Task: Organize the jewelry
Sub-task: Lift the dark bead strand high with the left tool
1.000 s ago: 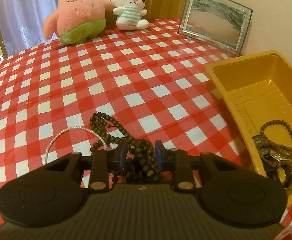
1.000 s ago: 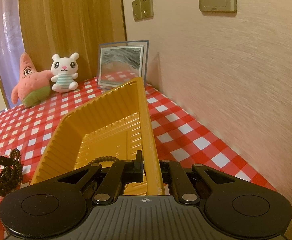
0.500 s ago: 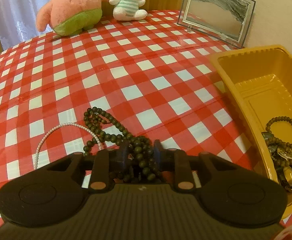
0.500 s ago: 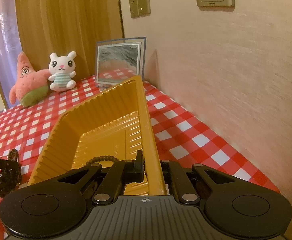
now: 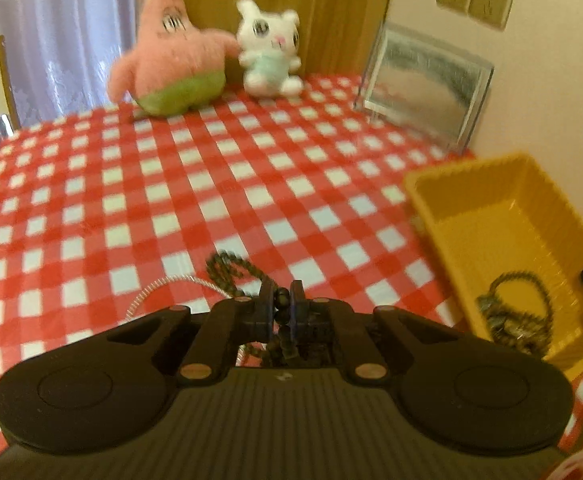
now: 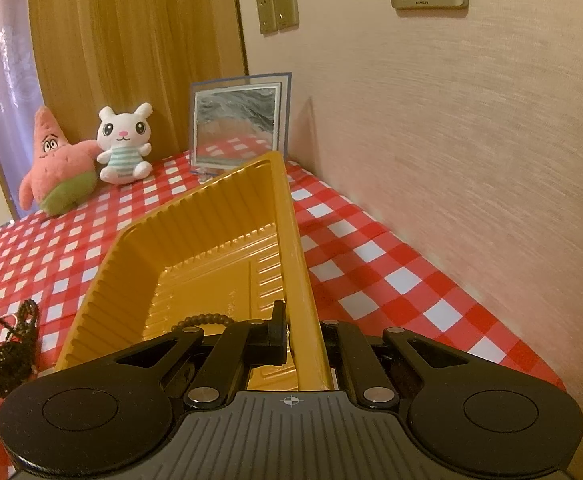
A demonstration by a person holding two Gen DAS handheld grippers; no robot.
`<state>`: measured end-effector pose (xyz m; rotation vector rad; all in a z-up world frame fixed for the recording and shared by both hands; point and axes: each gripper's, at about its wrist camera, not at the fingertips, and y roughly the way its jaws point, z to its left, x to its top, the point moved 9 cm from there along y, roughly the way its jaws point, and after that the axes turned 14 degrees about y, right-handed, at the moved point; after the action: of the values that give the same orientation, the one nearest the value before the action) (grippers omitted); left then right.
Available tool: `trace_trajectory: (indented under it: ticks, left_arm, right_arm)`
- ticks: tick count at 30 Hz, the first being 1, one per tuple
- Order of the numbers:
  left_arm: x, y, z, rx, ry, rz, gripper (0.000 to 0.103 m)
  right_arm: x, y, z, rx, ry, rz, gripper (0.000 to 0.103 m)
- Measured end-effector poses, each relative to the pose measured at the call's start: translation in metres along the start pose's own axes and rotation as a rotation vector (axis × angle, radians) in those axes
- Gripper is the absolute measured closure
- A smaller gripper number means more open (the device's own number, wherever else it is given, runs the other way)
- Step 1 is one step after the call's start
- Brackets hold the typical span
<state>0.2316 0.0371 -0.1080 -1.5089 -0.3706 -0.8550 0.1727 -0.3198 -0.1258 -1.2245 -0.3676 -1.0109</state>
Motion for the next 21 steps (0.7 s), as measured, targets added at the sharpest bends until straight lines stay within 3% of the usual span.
trace_trajectory:
  ticks: [11, 21]
  left_arm:
    - [0.073, -0.097, 0.020, 0.059, 0.021, -0.231, 0.097]
    - [0.131, -0.169, 0.031, 0.088, 0.046, -0.385, 0.097]
  right_arm:
    - [-0.001, 0.000, -0.001, 0.011, 0.001, 0.000, 0.097]
    - [0.000, -0.001, 0.001, 0.023, -0.003, -0.002, 0.097]
